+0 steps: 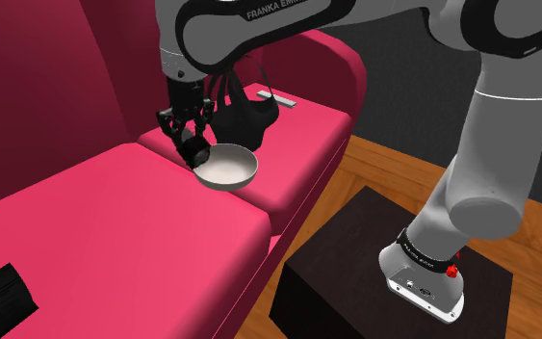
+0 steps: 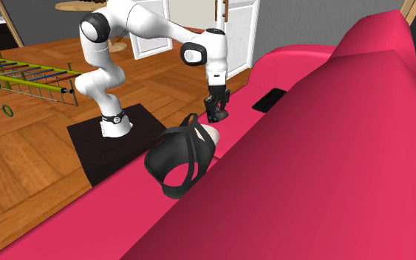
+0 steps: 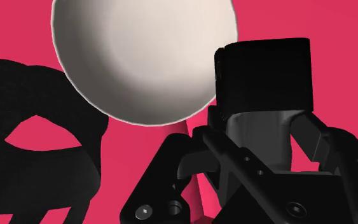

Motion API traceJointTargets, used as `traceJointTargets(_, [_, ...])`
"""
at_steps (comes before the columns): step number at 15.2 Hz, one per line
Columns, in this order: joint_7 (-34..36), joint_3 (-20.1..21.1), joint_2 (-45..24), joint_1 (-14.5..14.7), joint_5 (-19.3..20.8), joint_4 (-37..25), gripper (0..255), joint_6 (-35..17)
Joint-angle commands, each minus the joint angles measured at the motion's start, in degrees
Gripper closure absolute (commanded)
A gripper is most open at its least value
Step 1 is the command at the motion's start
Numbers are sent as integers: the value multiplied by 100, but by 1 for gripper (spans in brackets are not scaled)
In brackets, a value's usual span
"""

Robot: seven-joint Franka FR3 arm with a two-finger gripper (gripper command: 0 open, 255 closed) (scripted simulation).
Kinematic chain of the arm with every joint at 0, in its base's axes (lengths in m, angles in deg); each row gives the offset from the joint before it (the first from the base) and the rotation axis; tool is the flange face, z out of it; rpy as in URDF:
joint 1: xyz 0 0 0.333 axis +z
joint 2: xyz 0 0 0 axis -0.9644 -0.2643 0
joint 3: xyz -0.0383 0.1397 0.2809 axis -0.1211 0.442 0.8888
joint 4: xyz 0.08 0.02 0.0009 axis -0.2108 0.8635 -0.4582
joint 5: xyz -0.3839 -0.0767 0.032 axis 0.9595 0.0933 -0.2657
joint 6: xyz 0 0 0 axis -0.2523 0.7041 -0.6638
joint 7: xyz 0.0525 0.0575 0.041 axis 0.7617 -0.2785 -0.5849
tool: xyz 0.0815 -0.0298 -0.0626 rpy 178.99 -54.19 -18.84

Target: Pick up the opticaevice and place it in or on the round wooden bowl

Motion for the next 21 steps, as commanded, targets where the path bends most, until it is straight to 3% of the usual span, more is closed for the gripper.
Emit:
traceJointTargets(1, [-300,-35,384,-235,-177,508,255,-157])
traceJointTargets(6, [-1034,-224,1069,-673,-521,1367,255,-385])
traceJointTargets(8, [-962,-206,1020,-633,-495,1308,255,-370])
traceJointTargets(9, [-962,-206,1020,-633,-495,1308,0,-370])
traceJointTargets(16, [4577,-460,1166,-443,-1495,2944,0,-2222])
traceJointTargets(21, [4704,-460,915,-401,-1429,3002,0,-2536])
